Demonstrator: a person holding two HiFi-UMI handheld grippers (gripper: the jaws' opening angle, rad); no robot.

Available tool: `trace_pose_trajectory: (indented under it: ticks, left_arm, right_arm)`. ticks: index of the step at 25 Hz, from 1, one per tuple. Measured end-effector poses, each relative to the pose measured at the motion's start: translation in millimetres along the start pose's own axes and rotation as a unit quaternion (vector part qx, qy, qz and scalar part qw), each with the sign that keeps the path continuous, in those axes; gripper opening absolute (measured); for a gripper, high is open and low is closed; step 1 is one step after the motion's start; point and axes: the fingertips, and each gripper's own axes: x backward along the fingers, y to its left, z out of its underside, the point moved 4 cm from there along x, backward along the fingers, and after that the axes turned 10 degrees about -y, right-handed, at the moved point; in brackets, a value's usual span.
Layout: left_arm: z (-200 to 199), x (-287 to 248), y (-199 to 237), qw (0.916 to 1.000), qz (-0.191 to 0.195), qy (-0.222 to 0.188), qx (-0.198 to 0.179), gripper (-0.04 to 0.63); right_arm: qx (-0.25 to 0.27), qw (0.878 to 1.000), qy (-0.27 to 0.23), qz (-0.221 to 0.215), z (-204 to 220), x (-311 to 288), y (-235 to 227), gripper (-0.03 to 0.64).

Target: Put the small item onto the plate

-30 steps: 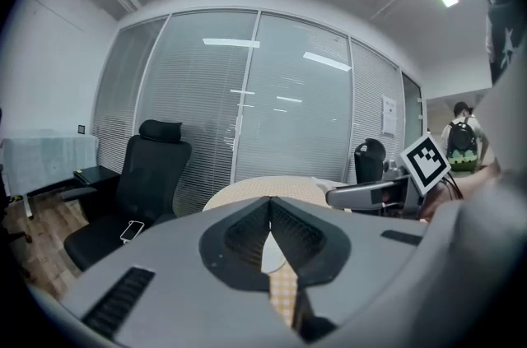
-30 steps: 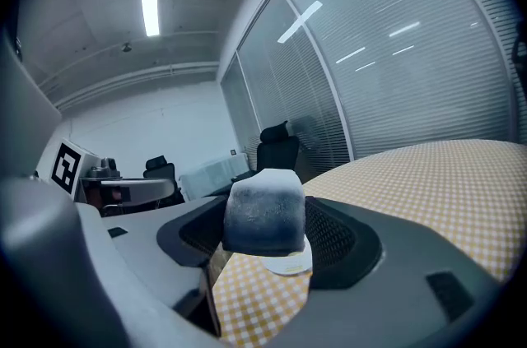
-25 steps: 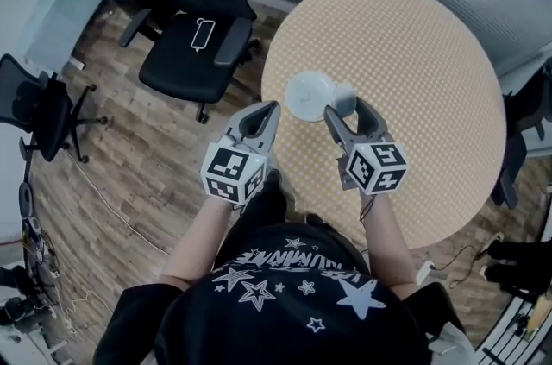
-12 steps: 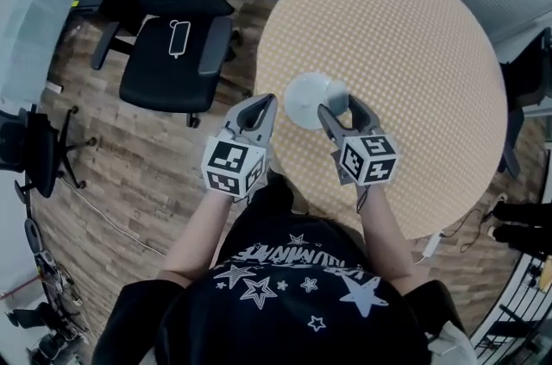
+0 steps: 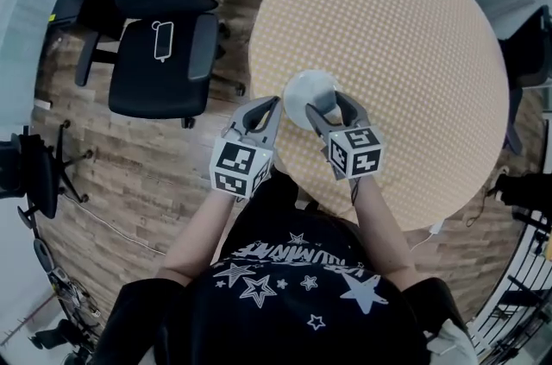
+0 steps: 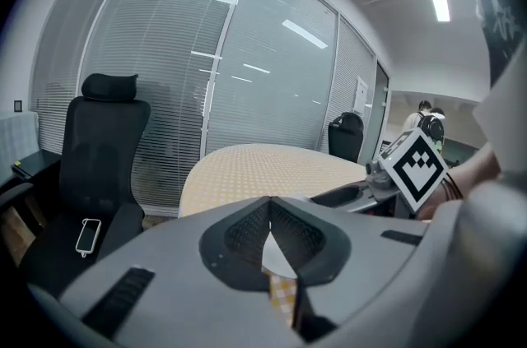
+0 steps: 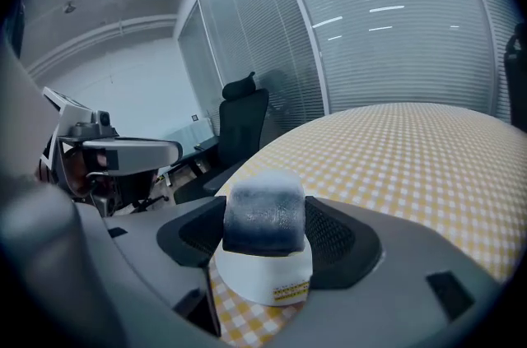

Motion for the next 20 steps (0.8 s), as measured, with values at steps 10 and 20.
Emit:
trace_pose_trajectory:
  ticks: [10, 20]
  left_arm:
    - [17, -7, 1, 0.9995, 0.024, 0.019, 0.007, 0.008]
    - [33, -5, 0, 0.9985, 0.028, 0.046, 0.002, 0.008]
  right_arm:
    - [0.014, 0.998, 0.055, 0.01, 26, -21, -1, 0.302]
    - [0.04, 0.995, 0.087, 0.022, 35, -27, -3, 0.302]
